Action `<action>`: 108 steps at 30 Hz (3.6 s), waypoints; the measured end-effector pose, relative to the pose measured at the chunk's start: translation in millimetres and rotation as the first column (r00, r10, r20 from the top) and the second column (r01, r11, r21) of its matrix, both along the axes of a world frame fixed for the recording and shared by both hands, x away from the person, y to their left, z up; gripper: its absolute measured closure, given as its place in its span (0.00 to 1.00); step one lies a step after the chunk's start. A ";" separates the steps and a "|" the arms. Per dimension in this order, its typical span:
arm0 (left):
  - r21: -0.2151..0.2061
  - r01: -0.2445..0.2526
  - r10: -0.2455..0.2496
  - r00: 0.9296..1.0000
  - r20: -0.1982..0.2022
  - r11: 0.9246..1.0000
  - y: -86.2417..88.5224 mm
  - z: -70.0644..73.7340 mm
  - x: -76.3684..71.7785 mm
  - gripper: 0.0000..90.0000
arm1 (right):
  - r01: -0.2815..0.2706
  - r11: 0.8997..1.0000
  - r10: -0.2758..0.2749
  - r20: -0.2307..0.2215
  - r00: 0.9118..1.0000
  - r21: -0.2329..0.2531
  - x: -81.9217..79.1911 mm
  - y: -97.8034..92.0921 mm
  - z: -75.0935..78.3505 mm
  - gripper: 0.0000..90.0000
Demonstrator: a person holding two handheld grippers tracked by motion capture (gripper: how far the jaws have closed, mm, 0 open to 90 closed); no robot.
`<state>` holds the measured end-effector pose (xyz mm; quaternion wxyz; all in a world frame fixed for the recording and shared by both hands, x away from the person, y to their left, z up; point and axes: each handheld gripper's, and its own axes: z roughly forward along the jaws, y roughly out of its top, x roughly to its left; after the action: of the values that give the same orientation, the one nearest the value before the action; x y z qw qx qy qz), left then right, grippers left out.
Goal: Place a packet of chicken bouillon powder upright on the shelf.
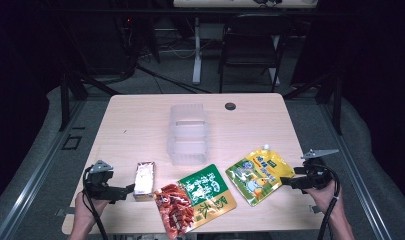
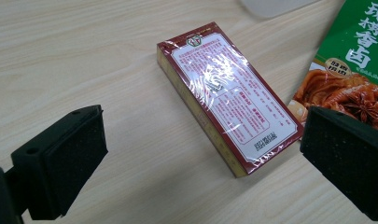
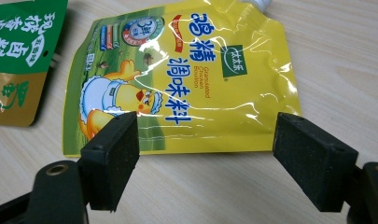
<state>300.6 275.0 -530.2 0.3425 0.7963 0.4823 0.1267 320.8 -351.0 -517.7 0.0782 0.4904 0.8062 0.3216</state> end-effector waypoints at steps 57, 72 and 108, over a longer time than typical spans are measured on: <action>0.004 0.004 -0.004 1.000 -0.008 1.000 1.7 -0.5 1.6 0.00 | -0.043 0.999 0.040 -0.140 0.989 -0.012 111.5 6.2 -29.8 0.53; 0.006 -0.005 0.005 1.000 -0.006 1.000 1.6 0.2 1.3 0.01 | 0.057 0.998 -0.057 -0.175 0.983 -0.004 110.3 0.2 -32.4 0.97; -0.017 0.046 -0.045 0.999 0.017 0.999 -6.0 4.7 -1.2 0.01 | -0.066 0.992 0.077 0.096 0.992 -0.111 77.3 51.9 70.4 1.00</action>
<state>299.4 269.0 -525.6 0.3561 0.8030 0.4623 0.1212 398.1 -299.0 -447.2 0.1329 0.4395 0.8345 0.3045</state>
